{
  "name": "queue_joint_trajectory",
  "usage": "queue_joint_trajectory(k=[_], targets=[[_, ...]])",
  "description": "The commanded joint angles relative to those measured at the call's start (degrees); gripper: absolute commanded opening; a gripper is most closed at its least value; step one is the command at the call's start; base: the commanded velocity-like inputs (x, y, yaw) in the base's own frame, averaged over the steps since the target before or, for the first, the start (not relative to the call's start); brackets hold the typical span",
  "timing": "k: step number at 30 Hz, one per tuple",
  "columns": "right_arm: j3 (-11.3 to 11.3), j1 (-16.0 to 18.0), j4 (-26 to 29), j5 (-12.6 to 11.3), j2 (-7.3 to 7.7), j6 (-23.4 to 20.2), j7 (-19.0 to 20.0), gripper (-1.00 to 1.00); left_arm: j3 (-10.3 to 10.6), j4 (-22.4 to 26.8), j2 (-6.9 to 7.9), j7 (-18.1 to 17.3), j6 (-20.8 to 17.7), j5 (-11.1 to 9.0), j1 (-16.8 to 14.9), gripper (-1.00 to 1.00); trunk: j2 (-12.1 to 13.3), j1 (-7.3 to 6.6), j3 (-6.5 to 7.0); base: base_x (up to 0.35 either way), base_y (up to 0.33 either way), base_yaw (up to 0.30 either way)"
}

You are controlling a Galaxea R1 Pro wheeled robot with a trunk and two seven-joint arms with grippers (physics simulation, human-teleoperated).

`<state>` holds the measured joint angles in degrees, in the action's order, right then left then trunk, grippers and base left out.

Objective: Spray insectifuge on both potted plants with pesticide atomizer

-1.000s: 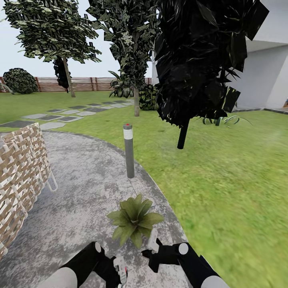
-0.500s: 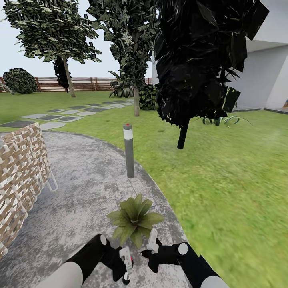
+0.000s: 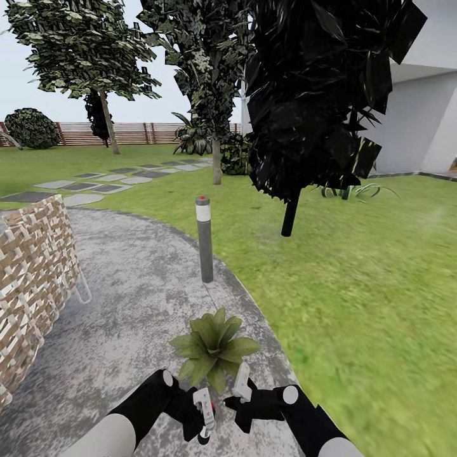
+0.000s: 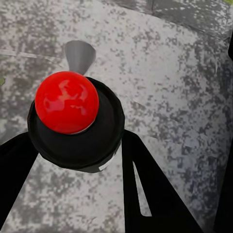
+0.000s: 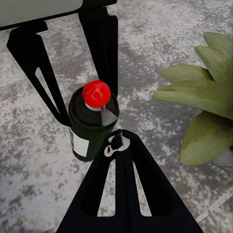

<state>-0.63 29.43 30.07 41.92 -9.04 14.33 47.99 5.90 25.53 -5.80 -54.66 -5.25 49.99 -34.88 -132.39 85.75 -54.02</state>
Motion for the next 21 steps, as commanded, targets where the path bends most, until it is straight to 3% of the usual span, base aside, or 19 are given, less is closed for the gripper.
queue_joint_trajectory(k=[1, 21], targets=[[-0.1, 0.0, 0.1, 0.4, -0.02, 0.3, 0.1, -1.0, 0.1, 0.1, 0.0, -0.3, -0.6, 0.0, 0.0, -1.0, 0.0, -0.01, -0.06, 0.0, 0.0, 0.0], [-0.1, 0.0, 0.1, 0.4, -0.1, 0.3, 0.1, -1.0, -0.1, 0.1, -0.96, -0.3, -0.3, -0.2, 0.0, -1.0, 0.0, -0.01, -0.06, 0.0, 0.0, 0.0]])
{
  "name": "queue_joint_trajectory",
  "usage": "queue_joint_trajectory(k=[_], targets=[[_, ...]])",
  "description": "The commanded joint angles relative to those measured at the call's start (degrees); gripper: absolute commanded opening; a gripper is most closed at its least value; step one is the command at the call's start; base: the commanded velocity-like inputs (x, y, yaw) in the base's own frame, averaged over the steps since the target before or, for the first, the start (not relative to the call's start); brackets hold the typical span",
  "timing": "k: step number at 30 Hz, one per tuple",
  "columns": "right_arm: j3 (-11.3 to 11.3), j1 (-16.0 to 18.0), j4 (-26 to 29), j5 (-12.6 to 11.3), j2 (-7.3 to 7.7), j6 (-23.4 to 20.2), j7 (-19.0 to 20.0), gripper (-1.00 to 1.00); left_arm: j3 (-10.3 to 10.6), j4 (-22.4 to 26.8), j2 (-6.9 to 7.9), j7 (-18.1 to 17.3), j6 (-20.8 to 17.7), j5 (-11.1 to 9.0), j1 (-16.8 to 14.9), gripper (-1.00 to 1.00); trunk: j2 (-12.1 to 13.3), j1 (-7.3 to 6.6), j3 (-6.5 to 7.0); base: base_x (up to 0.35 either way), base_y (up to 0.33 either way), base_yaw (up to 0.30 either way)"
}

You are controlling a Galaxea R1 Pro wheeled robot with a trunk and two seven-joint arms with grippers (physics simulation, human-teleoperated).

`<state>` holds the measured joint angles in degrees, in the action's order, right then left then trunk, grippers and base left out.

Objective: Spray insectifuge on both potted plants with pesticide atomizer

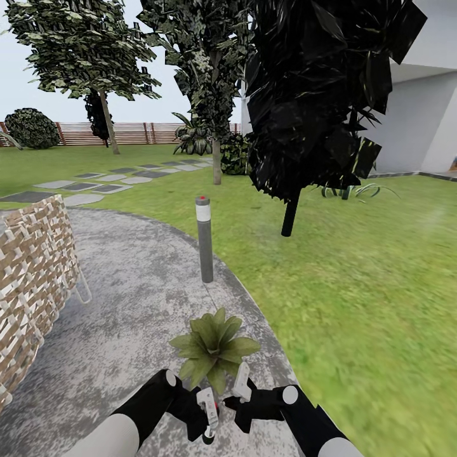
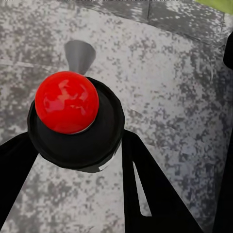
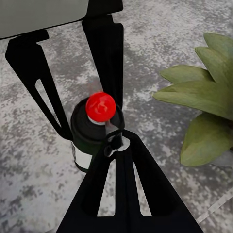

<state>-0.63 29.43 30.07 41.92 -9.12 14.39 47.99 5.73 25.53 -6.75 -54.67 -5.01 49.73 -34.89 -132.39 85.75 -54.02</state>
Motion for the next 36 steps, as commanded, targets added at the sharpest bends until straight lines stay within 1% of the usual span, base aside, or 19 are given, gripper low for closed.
queue_joint_trajectory(k=[1, 4, 9, 36], targets=[[-0.1, 0.0, 0.1, 0.4, -0.02, 0.3, 0.1, -1.0, 0.1, 0.1, -0.01, -0.3, -0.5, 0.0, 0.0, -1.0, 0.0, -0.01, -0.06, 0.0, 0.0, 0.0], [-0.1, 0.0, 0.1, 0.4, -0.02, 0.3, 0.1, -1.0, 0.0, 0.1, -0.01, -0.3, -0.5, 0.0, -0.1, -1.0, 0.0, -0.01, -0.06, 0.0, 0.0, 0.0], [-0.1, 0.0, 0.1, 0.4, -0.02, 0.3, 0.1, -1.0, 0.0, 0.0, -0.56, -0.3, -0.4, 0.0, 0.0, -1.0, 0.0, -0.01, -0.06, 0.0, 0.0, 0.0], [-0.1, 0.0, 0.1, 0.4, -0.2, 0.3, 0.1, -1.0, -0.1, 0.0, -0.74, -0.4, 0.0, -0.1, -0.1, -1.0, 0.0, -0.01, -0.06, 0.0, 0.0, 0.0]])
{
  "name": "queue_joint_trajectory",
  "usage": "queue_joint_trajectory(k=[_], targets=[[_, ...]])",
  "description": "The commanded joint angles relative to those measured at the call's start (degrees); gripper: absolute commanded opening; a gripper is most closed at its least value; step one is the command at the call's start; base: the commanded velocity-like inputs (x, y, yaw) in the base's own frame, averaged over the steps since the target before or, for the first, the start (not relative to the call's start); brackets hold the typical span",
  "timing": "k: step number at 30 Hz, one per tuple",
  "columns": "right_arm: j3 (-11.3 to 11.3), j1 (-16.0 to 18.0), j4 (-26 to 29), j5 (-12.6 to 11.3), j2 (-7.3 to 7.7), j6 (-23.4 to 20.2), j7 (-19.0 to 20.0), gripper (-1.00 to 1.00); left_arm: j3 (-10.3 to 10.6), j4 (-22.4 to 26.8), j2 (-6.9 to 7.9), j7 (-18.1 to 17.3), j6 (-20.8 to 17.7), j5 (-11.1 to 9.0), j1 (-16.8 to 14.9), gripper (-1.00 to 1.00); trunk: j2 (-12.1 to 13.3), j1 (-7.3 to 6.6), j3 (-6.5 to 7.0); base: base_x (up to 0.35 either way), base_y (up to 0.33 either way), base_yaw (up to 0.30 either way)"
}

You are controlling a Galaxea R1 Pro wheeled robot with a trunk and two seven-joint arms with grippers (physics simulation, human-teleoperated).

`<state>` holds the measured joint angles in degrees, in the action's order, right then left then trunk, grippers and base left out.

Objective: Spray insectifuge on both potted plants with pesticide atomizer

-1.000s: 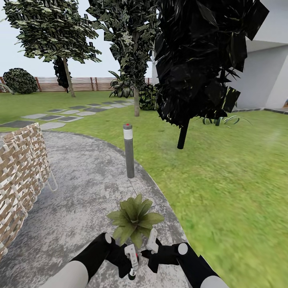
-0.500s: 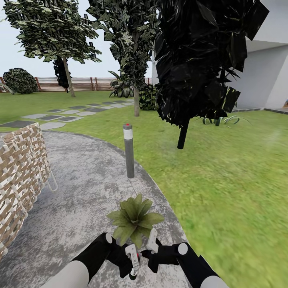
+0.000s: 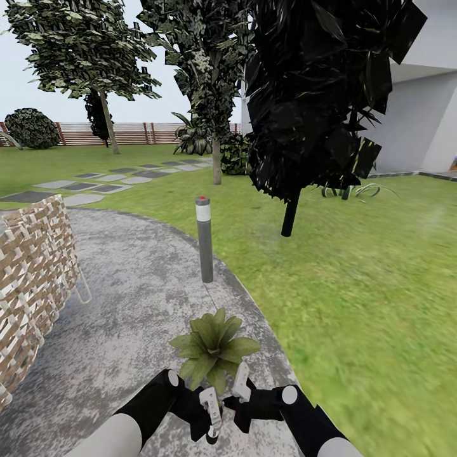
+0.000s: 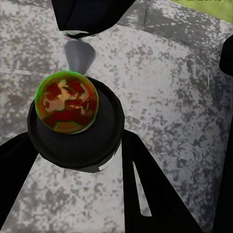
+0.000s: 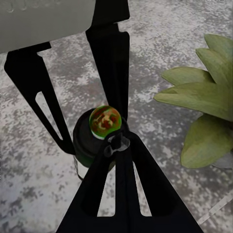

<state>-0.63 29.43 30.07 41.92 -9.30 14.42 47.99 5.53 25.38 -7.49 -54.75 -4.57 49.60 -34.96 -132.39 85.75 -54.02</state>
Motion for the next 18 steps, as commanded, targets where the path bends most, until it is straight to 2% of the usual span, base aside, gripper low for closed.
queue_joint_trajectory(k=[1, 7, 12, 18], targets=[[-0.1, 0.0, 0.1, 0.4, -0.02, 0.3, 0.1, -1.0, 0.0, 0.1, 0.01, -0.3, -0.5, 0.0, 0.0, -1.0, 0.0, -0.01, -0.06, 0.0, 0.0, 0.0], [-0.1, 0.0, 0.1, 0.4, -0.02, 0.3, 0.1, -1.0, 0.2, 0.1, 0.05, -0.3, -0.4, 0.1, 0.0, -1.0, 0.0, -0.01, -0.06, 0.0, 0.0, 0.0], [-0.1, 0.0, 0.1, 0.4, -0.02, 0.3, 0.1, -1.0, 0.3, -0.4, 1.09, -0.3, -0.3, 0.2, 0.0, -1.0, 0.0, -0.01, -0.06, 0.0, 0.0, 0.0], [-0.1, 0.0, 0.1, 0.4, -0.02, 0.3, 0.1, -1.0, 0.3, -0.4, 7.06, -0.3, -0.3, 0.2, 0.1, -1.0, 0.0, -0.01, -0.06, 0.0, 0.0, 0.0]])
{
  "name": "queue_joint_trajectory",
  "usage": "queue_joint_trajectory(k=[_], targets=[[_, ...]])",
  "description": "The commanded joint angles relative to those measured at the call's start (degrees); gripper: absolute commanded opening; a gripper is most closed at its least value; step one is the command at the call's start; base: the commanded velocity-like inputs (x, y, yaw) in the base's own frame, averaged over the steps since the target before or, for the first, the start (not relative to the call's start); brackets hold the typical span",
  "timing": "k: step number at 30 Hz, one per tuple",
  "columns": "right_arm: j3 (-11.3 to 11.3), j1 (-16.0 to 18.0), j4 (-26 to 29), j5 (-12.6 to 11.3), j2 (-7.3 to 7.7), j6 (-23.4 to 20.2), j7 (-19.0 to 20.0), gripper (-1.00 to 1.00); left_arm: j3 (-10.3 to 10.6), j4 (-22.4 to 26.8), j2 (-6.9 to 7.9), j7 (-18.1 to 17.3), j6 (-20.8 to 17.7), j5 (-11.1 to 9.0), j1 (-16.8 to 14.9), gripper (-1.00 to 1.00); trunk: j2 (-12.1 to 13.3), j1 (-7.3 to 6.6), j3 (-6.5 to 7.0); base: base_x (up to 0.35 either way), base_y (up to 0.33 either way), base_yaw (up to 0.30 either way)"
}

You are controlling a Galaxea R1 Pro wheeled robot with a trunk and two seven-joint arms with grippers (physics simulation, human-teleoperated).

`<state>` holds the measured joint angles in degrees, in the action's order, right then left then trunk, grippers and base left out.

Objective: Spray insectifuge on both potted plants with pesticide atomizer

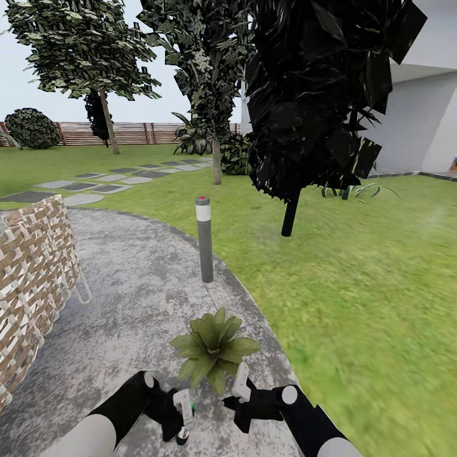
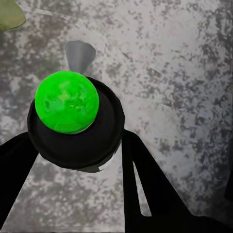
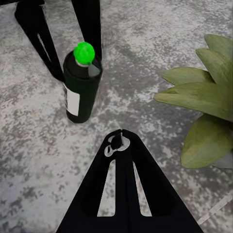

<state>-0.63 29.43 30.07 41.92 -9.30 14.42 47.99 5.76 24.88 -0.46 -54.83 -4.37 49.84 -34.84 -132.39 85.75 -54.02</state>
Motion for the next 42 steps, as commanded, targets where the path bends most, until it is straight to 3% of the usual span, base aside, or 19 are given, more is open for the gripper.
queue_joint_trajectory(k=[1, 6, 7, 12, 15, 19, 22, 23, 26, 29, 31, 33, 34, 37, 40, 42], targets=[[-0.1, 0.0, 0.1, 0.4, -0.02, 0.3, 0.1, -1.0, 0.0, 0.2, 0.77, -0.3, -0.4, -0.1, 0.0, -1.0, 0.0, -0.01, -0.06, 0.0, 0.0, 0.0], [-0.1, 0.0, 0.0, 0.5, 0.06, 0.3, 0.1, -1.0, -0.4, 0.4, 3.25, -0.3, -0.4, -0.2, 0.0, -1.0, 0.0, -0.01, -0.06, 0.0, 0.0, 0.0], [-0.1, 0.0, 0.0, 0.5, 0.08, 0.3, 0.1, 1.0, -1.2, 0.5, 3.6, -0.3, -0.3, -0.2, -0.1, -1.0, 0.0, -0.01, -0.06, 0.0, 0.0, 0.0], [-0.1, 0.0, -0.2, 0.6, 0.28, 0.3, 0.1, 1.0, -6.0, 0.5, 3.99, -0.7, 2.8, -0.1, -0.1, -1.0, 0.0, -0.01, -0.06, 0.0, 0.0, 0.0], [-0.2, 0.0, -0.4, 0.7, 0.71, 0.4, 0.0, 1.0, -9.9, 0.5, 4.05, -0.8, 3.9, -0.2, 0.1, -1.0, 0.0, -0.01, -0.06, 0.0, 0.0, 0.0], [-0.4, -0.2, -0.5, 0.4, 3.17, 0.6, -0.5, 1.0, -17.6, 0.6, 3.96, -0.5, 4.2, -0.2, 0.2, -1.0, 0.0, -0.01, -0.06, 0.0, 0.0, 0.0], [-1.5, -0.4, -0.7, -0.2, 5.16, 0.8, -1.3, 1.0, -21.8, 0.7, 3.87, -0.1, 4.1, -0.1, 0.2, -1.0, 0.0, -0.01, -0.06, 0.0, 0.0, 0.0], [-2.9, -0.4, -1.0, -0.9, 6.06, 0.8, -2.1, 1.0, -22.6, 0.7, 3.84, 0.3, 4.0, -0.1, 0.2, -1.0, 0.0, -0.01, -0.06, 0.0, 0.0, 0.0], [-10.7, -0.5, -4.6, -5.3, 9.69, 2.6, -4.8, 1.0, -25.1, 0.6, 3.76, 3.0, 3.9, -0.1, 0.2, -1.0, 0.0, -0.01, -0.06, 0.0, 0.0, 0.0], [-15.8, -0.5, -8.1, -7.2, 13.19, 6.7, -5.4, 1.0, -27.2, 0.6, 3.65, 4.6, 3.5, -0.1, 0.3, -1.0, 0.0, -0.01, -0.06, 0.0, 0.0, 0.0], [-22.0, -0.5, -10.9, -7.7, 16.47, 8.4, -5.5, 1.0, -30.1, 0.5, 3.63, 5.4, 3.4, -0.1, 0.4, -1.0, 0.0, -0.01, -0.06, 0.0, 0.0, 0.0], [-30.5, -1.3, -12.7, -7.8, 19.19, 11.6, -5.5, 1.0, -32.8, 0.3, 3.68, 5.9, 3.3, -0.1, 0.6, -1.0, 0.0, -0.01, -0.06, 0.0, 0.0, 0.0], [-34.7, -2.2, -13.1, -7.8, 19.9, 13.8, -5.8, 1.0, -33.5, 0.3, 3.78, 6.0, 3.2, -0.1, 0.6, -1.0, 0.0, -0.01, -0.06, 0.0, 0.0, 0.0], [-42.8, -4.7, -13.3, -7.7, 20.51, 17.8, -8.6, 1.0, -34.4, 0.5, 3.83, 6.1, 1.6, -0.1, 0.6, -1.0, 0.0, -0.01, -0.06, 0.0, 0.0, 0.0], [-44.9, -5.8, -13.4, -7.6, 20.55, 18.7, -14.2, 1.0, -34.5, 0.6, 3.93, 6.3, -3.0, -0.1, 0.7, -1.0, 0.0, -0.01, -0.06, 0.0, 0.0, 0.0], [-45.3, -7.4, -13.5, -7.7, 20.34, 18.9, -21.8, 1.0, -34.5, 0.5, 3.81, 8.7, -5.4, -0.1, 0.7, -1.0, 0.0, -0.01, -0.06, 0.0, 0.0, 0.0]])
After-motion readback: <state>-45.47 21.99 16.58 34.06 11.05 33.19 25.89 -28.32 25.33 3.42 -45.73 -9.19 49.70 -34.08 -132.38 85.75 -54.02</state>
